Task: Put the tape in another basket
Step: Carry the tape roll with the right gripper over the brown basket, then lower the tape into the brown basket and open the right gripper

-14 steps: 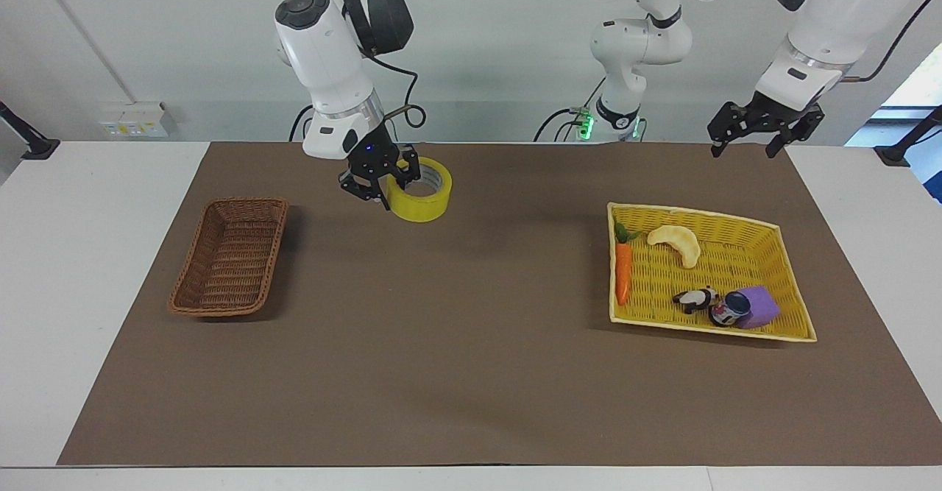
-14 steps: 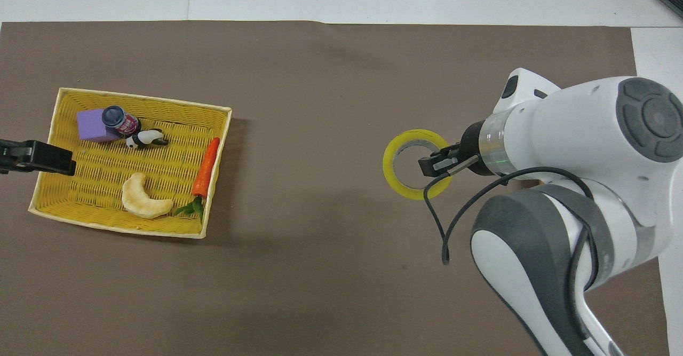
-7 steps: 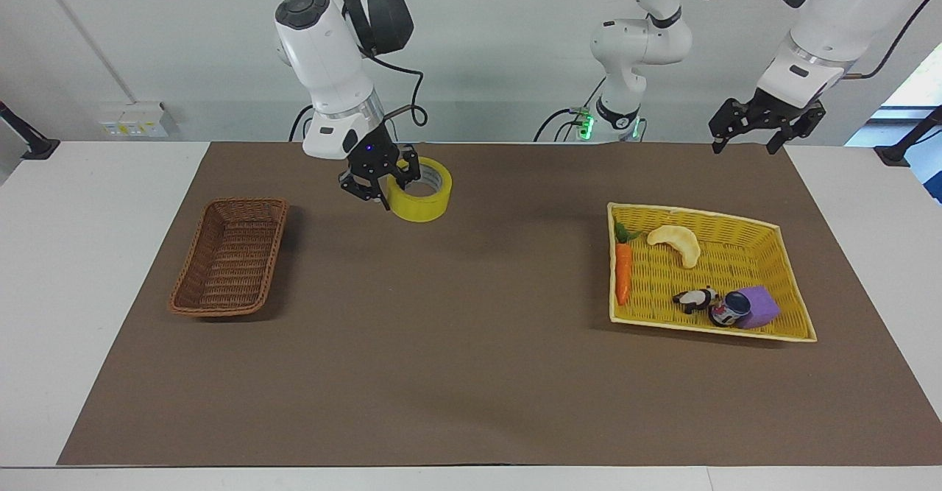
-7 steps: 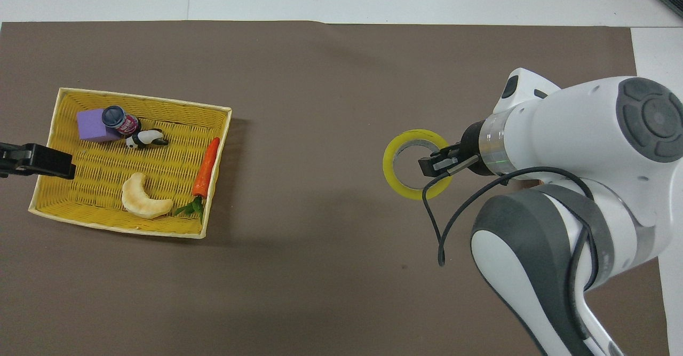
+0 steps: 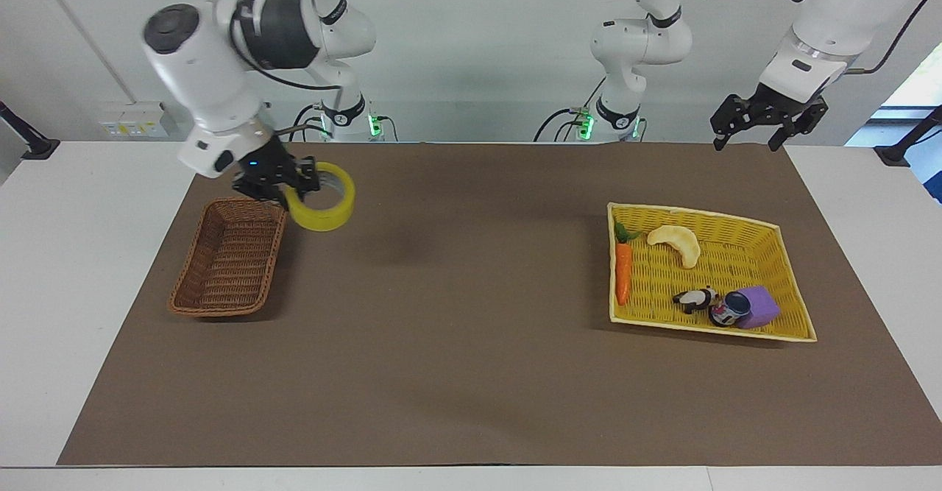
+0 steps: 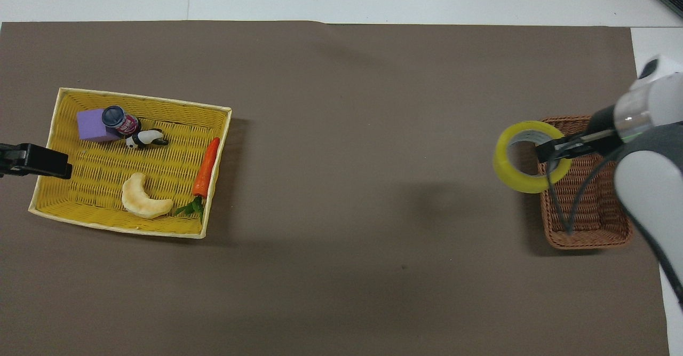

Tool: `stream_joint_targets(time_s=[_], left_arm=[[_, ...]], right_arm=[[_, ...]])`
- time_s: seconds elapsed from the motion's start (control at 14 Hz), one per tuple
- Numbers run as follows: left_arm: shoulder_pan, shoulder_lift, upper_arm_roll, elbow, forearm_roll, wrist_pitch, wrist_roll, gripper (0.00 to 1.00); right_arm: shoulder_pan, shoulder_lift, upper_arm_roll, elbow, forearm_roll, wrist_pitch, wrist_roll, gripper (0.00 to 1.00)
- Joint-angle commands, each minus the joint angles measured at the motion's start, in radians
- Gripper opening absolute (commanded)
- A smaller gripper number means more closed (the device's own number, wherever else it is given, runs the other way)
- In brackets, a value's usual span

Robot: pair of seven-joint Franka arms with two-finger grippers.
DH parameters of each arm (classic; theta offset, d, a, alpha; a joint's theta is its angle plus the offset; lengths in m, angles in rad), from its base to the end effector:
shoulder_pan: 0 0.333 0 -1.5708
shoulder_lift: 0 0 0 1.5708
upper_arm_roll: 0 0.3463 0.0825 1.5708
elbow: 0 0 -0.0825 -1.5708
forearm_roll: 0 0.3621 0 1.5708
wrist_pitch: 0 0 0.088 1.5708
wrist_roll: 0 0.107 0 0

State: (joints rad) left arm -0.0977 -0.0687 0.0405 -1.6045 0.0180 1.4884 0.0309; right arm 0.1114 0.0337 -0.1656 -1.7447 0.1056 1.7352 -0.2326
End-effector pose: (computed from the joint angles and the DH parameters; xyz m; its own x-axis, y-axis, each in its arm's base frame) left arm 0.4997 -0.0257 0.6682 0.9951 -0.0867 -0.0479 -0.0874 -0.9961 -0.0137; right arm 0.5485 -0.0188 0.5724 0.9870 0.1592 -0.0198 0.1563 -0.9821 -0.1050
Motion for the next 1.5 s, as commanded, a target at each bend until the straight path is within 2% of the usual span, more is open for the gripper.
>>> stream_joint_targets(time_s=[0.0,0.29,0.5,0.71,1.0,1.07,1.14,1.21,1.29,1.43], left_arm=[[0.004,-0.006,-0.001,0.006,0.007,-0.019,0.004,1.00],[0.003,-0.017,-0.005,0.003,0.007,-0.037,0.004,1.00],[0.004,-0.017,-0.004,0.005,0.007,-0.031,0.004,1.00],[0.004,-0.019,-0.001,0.006,0.007,-0.030,0.004,1.00],[0.004,-0.020,-0.001,0.006,0.007,-0.030,0.004,1.00],[0.004,-0.020,-0.001,0.006,0.007,-0.030,0.004,1.00],[0.004,-0.020,-0.001,0.006,0.007,-0.030,0.004,1.00],[0.004,-0.020,-0.001,0.006,0.007,-0.030,0.004,1.00],[0.004,-0.020,-0.001,0.006,0.007,-0.030,0.004,1.00],[0.004,-0.020,-0.001,0.006,0.007,-0.030,0.004,1.00]], right_arm=[[-0.007,0.020,0.026,0.030,-0.021,-0.019,0.013,0.00],[-0.145,0.058,0.021,-0.044,-0.056,0.050,-0.190,0.00],[-0.222,0.080,0.021,-0.129,-0.087,0.170,-0.287,0.00],[-0.289,0.158,0.023,-0.150,-0.104,0.274,-0.365,0.00],[-0.280,0.181,0.025,-0.151,-0.093,0.340,-0.330,0.00],[-0.286,0.189,0.025,-0.157,-0.093,0.342,-0.333,0.26],[-0.292,0.190,0.025,-0.171,-0.093,0.343,-0.346,0.62],[-0.294,0.187,0.025,-0.176,-0.092,0.343,-0.356,0.93],[-0.294,0.189,0.025,-0.173,-0.090,0.345,-0.358,1.00],[-0.292,0.190,0.025,-0.171,-0.086,0.345,-0.352,1.00]])
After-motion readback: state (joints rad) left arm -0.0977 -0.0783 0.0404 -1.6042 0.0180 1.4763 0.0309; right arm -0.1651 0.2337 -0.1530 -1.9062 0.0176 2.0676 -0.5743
